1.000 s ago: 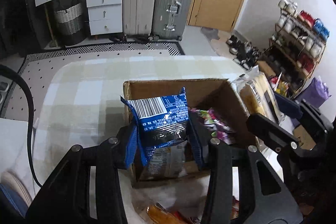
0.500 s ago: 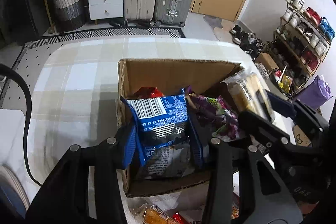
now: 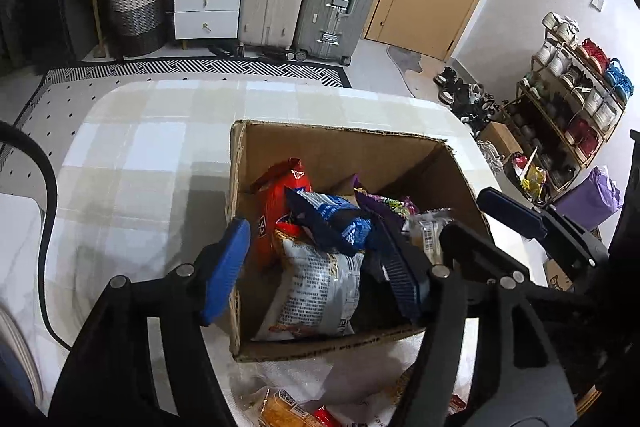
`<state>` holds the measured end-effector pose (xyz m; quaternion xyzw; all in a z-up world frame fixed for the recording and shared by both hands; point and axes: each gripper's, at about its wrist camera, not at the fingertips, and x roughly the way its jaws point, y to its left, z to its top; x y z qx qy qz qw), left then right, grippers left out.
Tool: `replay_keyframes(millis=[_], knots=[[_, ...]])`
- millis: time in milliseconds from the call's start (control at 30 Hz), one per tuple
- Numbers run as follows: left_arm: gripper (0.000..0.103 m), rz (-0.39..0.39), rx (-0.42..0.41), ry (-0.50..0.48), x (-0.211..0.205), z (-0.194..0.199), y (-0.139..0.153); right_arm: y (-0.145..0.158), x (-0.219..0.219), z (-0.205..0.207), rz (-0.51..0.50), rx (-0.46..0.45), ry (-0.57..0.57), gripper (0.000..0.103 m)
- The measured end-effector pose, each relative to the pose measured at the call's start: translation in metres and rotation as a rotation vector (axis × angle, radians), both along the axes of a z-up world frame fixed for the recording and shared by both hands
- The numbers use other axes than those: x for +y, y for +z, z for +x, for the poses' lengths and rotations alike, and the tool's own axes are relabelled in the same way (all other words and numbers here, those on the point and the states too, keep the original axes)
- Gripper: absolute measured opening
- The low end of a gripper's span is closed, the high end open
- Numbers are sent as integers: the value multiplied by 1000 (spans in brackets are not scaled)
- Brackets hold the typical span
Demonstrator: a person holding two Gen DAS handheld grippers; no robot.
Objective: Organize snacks
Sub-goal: 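Lower both packs into the box and open both grippers, then withdraw both tools from the box back toward the remaining snacks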
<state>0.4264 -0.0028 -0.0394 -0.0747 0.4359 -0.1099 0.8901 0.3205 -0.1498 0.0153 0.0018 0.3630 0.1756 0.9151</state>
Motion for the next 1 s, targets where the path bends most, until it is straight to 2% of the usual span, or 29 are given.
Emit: replay_keyframes(millis=[233, 467, 733, 1000], knots=[[80, 14, -18, 12, -2, -15, 10, 7, -5, -8, -2, -13, -15, 59], [82, 28, -43, -2, -6, -45, 29, 22, -11, -23, -1, -27, -37, 59], [85, 66, -114, 2, -8, -108, 59, 45, -15, -65, 22, -53, -45, 59], [87, 85, -212, 26, -5, -190, 97, 80, -9, -128, 25, -149, -36, 59]])
